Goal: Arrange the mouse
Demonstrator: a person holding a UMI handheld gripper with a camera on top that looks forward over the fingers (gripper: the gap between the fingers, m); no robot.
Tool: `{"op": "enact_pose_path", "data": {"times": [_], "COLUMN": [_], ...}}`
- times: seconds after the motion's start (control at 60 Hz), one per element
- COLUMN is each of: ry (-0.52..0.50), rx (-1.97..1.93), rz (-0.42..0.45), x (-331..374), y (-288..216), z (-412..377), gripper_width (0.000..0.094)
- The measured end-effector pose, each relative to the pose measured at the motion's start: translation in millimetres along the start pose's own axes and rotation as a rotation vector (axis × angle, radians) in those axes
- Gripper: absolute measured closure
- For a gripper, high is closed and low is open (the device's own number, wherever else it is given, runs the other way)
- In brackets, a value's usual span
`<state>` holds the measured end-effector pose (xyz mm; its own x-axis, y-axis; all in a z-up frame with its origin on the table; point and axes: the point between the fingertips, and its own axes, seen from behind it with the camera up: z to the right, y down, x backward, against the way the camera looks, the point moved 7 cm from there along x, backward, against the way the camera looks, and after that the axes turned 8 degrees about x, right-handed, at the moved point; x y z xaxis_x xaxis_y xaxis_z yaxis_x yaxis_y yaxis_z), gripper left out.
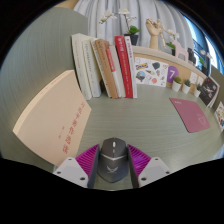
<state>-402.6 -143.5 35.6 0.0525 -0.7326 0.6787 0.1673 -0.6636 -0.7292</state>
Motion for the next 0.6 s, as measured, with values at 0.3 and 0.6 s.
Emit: {"op": "enact_pose_path", "data": {"times": [0.3, 0.6], "ry": [-0.048, -0.106], "rx": [0.001, 0.001], "rz": [-0.026, -0.003], "x": [0.7, 28.8], "y": [1.0, -55.4], "z": [4.0, 48.9], "gripper_width": [0.0604, 0.0634]}}
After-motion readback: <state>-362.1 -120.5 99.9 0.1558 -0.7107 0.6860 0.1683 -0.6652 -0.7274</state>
